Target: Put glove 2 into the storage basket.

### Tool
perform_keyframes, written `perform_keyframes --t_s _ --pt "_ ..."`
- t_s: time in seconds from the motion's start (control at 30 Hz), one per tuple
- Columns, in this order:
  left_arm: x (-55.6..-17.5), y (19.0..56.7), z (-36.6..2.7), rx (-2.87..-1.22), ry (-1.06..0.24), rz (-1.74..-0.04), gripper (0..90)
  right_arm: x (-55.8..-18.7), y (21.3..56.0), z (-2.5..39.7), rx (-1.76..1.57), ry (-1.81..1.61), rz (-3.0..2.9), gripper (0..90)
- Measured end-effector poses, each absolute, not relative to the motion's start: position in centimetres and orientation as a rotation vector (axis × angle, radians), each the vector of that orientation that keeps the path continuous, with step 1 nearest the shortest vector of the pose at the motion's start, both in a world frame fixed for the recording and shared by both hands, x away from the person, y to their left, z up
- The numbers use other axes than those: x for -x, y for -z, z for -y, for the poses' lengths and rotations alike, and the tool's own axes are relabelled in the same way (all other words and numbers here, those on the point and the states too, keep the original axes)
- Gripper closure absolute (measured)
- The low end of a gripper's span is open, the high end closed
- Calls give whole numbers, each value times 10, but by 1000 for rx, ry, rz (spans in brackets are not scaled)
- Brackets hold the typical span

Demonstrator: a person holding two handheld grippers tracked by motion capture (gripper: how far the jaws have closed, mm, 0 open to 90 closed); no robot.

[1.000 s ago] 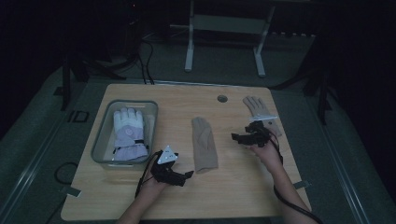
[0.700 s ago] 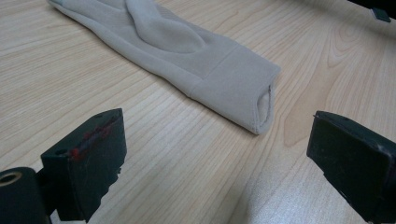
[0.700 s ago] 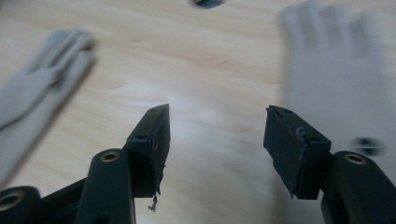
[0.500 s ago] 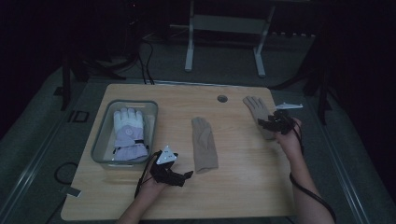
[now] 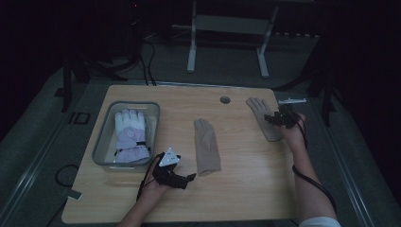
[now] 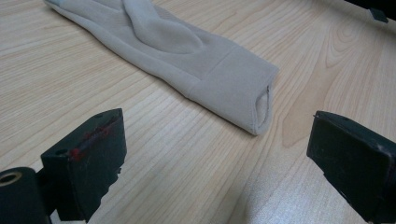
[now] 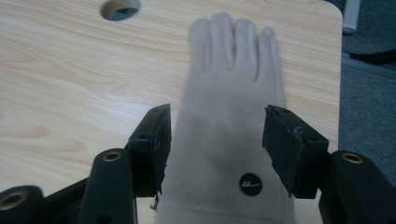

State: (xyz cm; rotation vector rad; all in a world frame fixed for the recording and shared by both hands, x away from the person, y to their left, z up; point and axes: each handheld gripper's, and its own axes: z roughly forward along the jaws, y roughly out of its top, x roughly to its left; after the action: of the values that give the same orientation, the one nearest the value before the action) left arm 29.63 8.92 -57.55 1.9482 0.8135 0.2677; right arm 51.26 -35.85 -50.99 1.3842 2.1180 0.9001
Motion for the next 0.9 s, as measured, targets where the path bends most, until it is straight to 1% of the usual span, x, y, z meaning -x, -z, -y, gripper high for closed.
perform_keyframes --t_s 0.23,0.27,0.43,0.5,0.57,0.6,0.67,0.77,0.9 --pt "-296 575 -89 -1945 -265 -818 50 -528 520 357 -1400 -860 -2133 419" --pt "-296 575 -89 -1943 -266 -815 50 -531 522 357 -1407 -863 -2135 407" --pt "-296 575 -89 -1943 -269 -817 50 -539 535 353 -1407 -800 -2146 407" --pt "-296 575 -90 -1942 -268 -818 50 -540 545 352 -1407 -791 -2162 415" --pt "-296 574 -90 -1940 -271 -819 50 -539 545 353 -1422 -796 -2155 511" --pt "-296 574 -90 -1937 -269 -819 50 -539 544 352 -1419 -787 -2160 577" --pt "-296 574 -90 -1939 -270 -820 50 -538 541 352 -1427 -770 -2177 738" --pt "-296 575 -90 -1943 -272 -816 50 -536 538 351 -1488 -762 -2177 781" --pt "-296 574 -90 -1944 -275 -815 50 -529 531 350 -1540 -791 -2143 795"
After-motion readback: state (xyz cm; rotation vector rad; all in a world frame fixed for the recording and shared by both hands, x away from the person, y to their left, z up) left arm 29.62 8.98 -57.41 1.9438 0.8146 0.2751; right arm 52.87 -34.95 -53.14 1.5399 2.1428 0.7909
